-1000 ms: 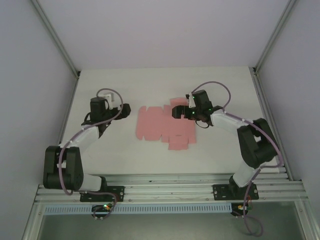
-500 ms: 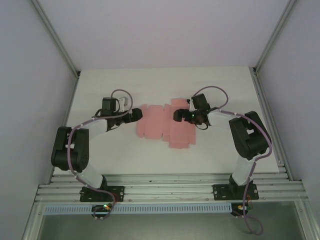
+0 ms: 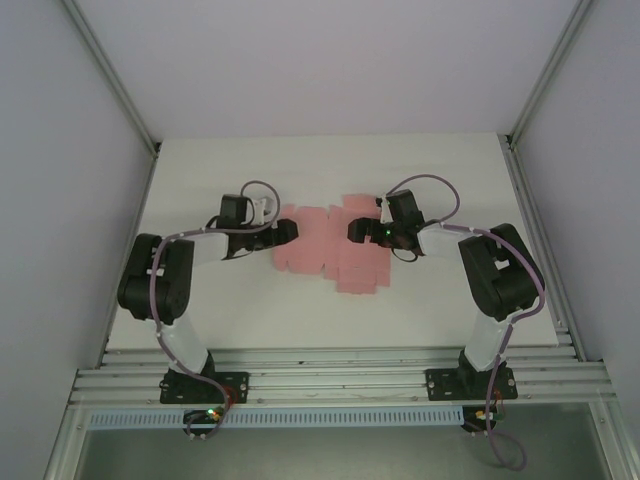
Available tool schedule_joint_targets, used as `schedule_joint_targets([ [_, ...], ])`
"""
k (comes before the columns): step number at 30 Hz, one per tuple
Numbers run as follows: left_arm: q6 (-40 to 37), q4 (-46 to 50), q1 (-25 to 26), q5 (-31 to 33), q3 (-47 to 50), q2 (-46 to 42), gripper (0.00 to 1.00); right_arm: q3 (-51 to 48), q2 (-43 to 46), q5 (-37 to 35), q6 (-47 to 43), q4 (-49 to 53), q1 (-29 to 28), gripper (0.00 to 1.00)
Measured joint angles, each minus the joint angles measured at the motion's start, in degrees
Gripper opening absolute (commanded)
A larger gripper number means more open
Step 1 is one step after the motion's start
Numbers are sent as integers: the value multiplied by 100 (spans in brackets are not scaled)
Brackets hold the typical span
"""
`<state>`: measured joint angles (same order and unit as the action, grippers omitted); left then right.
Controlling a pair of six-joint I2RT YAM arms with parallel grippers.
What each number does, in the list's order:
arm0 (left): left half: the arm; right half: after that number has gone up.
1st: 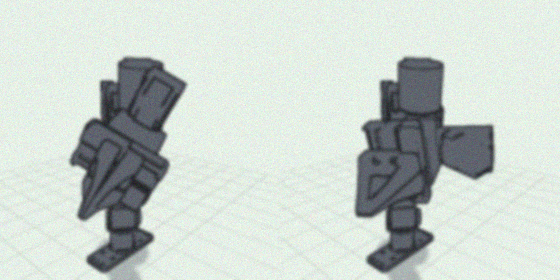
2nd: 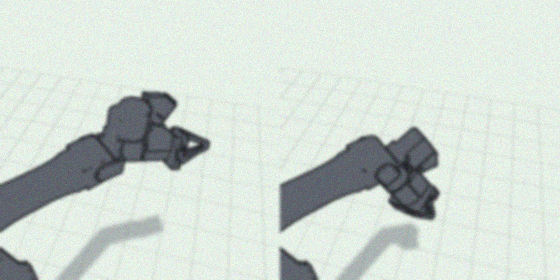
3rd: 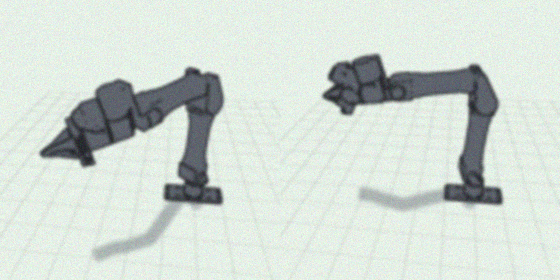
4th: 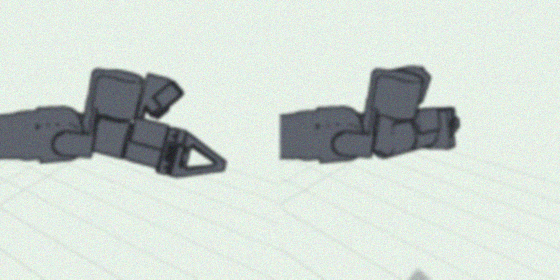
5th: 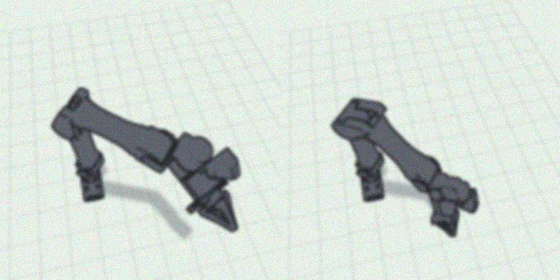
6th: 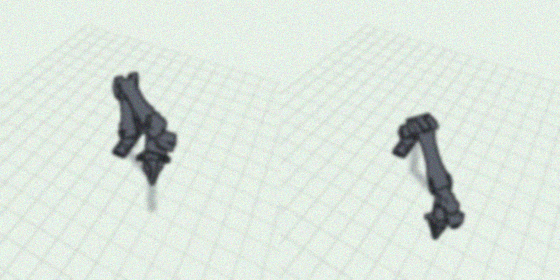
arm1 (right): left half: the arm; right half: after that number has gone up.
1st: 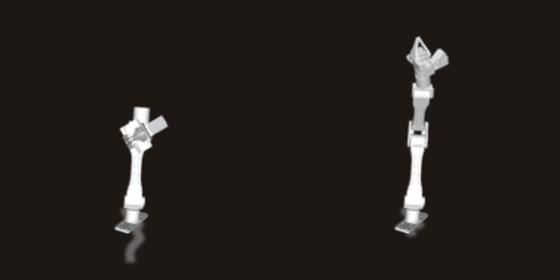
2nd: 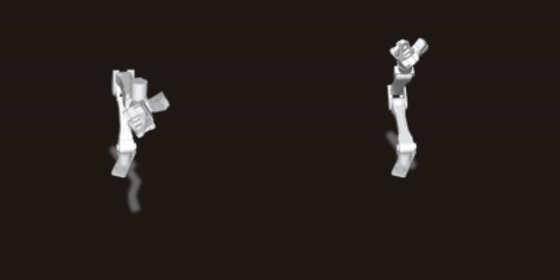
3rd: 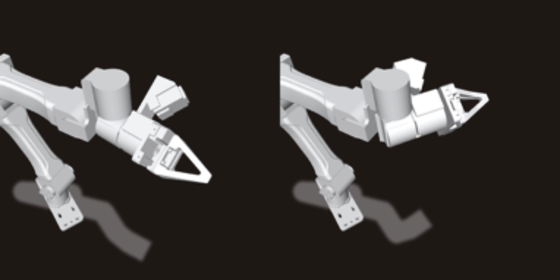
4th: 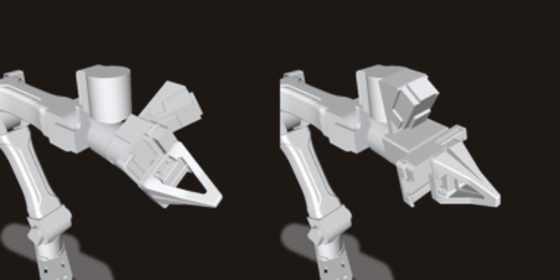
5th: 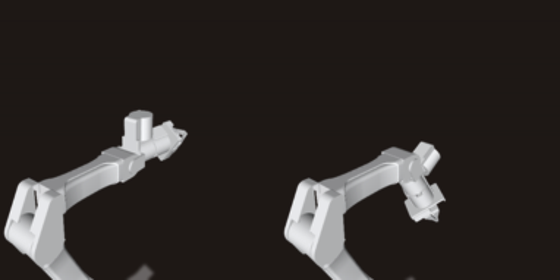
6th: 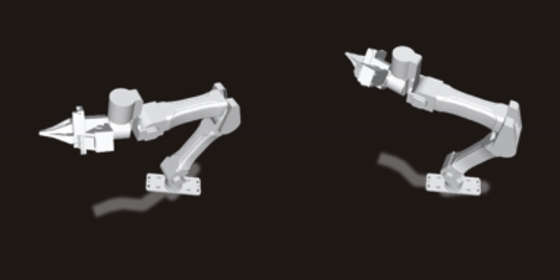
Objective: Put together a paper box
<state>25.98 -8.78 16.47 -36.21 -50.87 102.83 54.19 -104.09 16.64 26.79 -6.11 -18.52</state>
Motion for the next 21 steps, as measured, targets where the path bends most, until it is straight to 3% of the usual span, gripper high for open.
schedule_joint_targets([
  [3, 57, 24, 210, -114, -188, 164, 67, -57, 4, 15, 2, -133, 2, 100],
  [7, 125, 26, 411, -144, -289, 214, 39, -118, 46, 20, 0, -212, 7, 100],
  [11, 96, 63, 413, -70, -306, 203, 17, -227, 166, 7, -15, -177, 28, 100],
  [18, -28, 310, 529, -42, -321, -339, 0, -413, 708, -13, -96, 304, 63, 100],
  [21, -74, 313, 529, 17, -319, -796, 0, -557, 1335, -81, -129, 525, 94, 100],
])
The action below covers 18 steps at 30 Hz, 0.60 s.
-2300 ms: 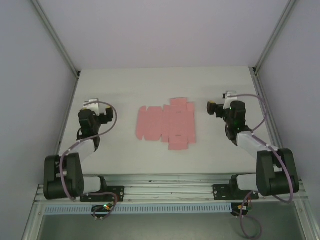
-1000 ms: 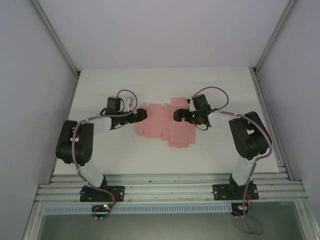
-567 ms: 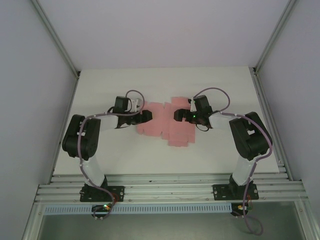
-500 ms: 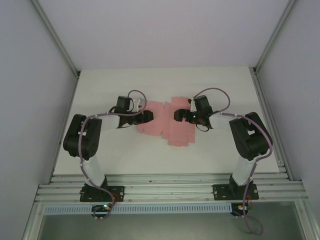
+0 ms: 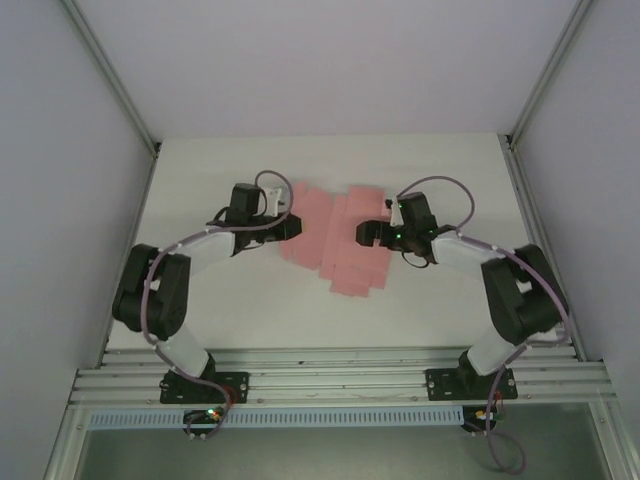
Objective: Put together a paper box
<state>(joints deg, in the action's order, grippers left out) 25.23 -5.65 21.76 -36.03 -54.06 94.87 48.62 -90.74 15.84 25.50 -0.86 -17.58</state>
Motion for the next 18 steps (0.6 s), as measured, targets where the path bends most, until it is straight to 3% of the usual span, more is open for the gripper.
schedule_joint_targets([
  [7, 0, -177, -2, -26, 22, -1152, 0, -588, 1989, -175, 66, 105, 267, 100],
  [11, 7, -413, 2, -157, 48, -1867, 4, -1123, 2975, 103, 345, -133, 758, 100],
  [15, 9, -627, 42, -295, 55, -2426, 4, -1561, 3348, 743, 623, -649, 1244, 100],
  [18, 72, -774, 111, -501, 55, -2677, 5, -1644, 3338, 1241, 721, -984, 1285, 98],
])
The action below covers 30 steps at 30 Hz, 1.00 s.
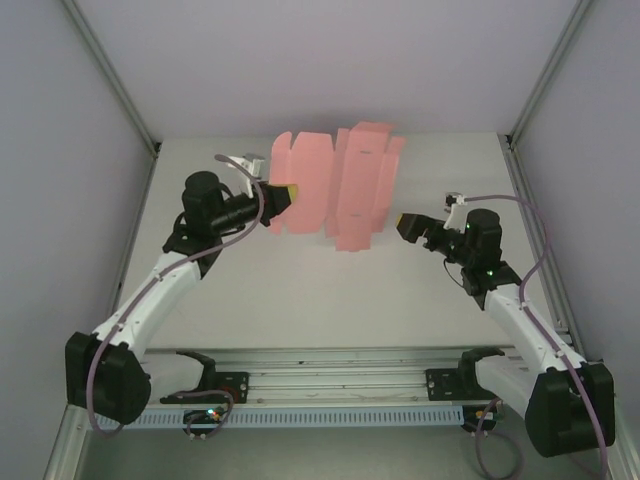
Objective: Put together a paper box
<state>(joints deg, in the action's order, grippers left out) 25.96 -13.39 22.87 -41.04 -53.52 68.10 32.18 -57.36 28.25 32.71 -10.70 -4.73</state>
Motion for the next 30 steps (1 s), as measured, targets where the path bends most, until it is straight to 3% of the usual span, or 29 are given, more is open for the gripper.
schedule_joint_targets([
  [6, 111, -177, 142, -376, 9, -271, 6, 4, -227, 774, 153, -903, 31, 92],
  [9, 149, -291, 269, -490, 63, -404, 7, 59, -417, 1099, 278, -1274, 94, 72],
  [10, 151, -321, 299, -535, 76, -444, 8, 90, -472, 1202, 284, -1370, 107, 55],
  [13, 146, -382, 332, -562, 138, -553, 8, 234, -647, 1547, 363, -1690, 116, 26],
  [14, 133, -378, 334, -518, 149, -586, 8, 269, -684, 1641, 404, -1788, 116, 20],
  [17, 28, -291, 334, -310, 153, -647, 9, 286, -686, 1827, 417, -2000, 122, 15],
  [19, -66, -164, 334, -96, 157, -667, 12, 286, -629, 1853, 356, -1963, 127, 0],
  [21, -175, 20, 334, 249, 164, -673, 23, 289, -498, 1851, 168, -1722, 127, 0],
  [22, -238, 138, 334, 424, 166, -673, 43, 297, -433, 1847, 76, -1569, 125, 0],
  [23, -304, 282, 334, 634, 175, -673, 88, 323, -376, 1832, -11, -1375, 125, 0],
  [24, -343, 442, 334, 828, 181, -675, 100, 363, -345, 1823, -111, -1187, 125, 0],
  [30, -525, 1696, 339, 2634, 428, -960, 100, 463, -350, 1738, -675, -122, 90, 0],
])
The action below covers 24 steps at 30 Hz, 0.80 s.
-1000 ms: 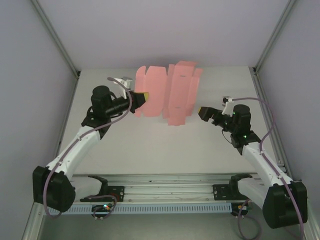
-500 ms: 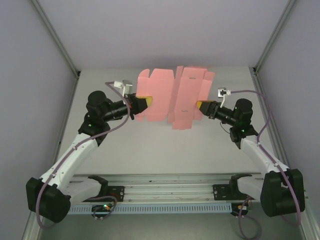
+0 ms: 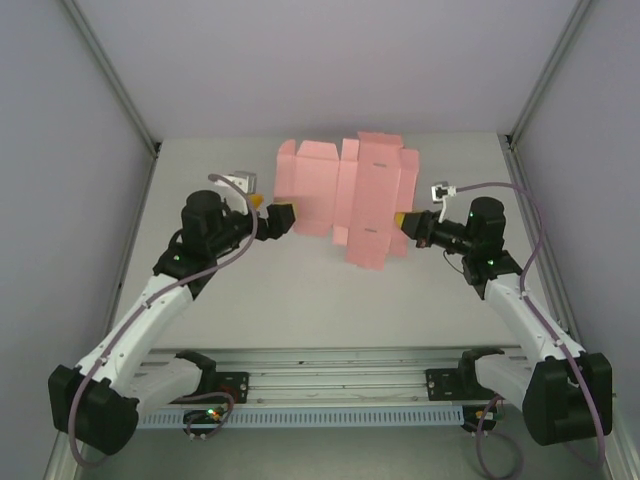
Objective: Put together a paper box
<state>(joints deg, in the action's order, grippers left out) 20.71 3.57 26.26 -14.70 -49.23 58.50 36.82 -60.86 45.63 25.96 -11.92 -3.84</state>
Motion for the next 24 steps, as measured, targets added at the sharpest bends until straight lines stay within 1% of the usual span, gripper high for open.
schedule_joint_targets([
  [3, -68, 680, -2, 1005, 120, -254, 100, 0, -92, -72, -295, 487, -118, 0],
  [5, -105, 1064, -11, 1552, 186, -439, 100, 0, -225, -131, -501, 785, -219, 0],
  [7, -116, 1364, -39, 1967, 223, -610, 100, 20, -404, -240, -782, 1193, -323, 0],
  [9, -129, 1495, -81, 2216, 267, -754, 100, 120, -592, -378, -1069, 1641, -426, 0],
  [12, -131, 1580, -157, 2361, 297, -868, 100, 575, -949, -734, -1611, 2376, -671, 0],
  [15, -131, 1580, -173, 2374, 299, -857, 100, 1189, -1281, -1342, -2199, 2905, -981, 0],
  [20, -129, 1569, -254, 2286, 299, -678, 100, 2105, -1917, -2656, -3115, 3447, -1484, 0],
  [24, -127, 1574, -348, 2168, 299, -435, 100, 2549, -2446, -4172, -3908, 3589, -2035, 0],
])
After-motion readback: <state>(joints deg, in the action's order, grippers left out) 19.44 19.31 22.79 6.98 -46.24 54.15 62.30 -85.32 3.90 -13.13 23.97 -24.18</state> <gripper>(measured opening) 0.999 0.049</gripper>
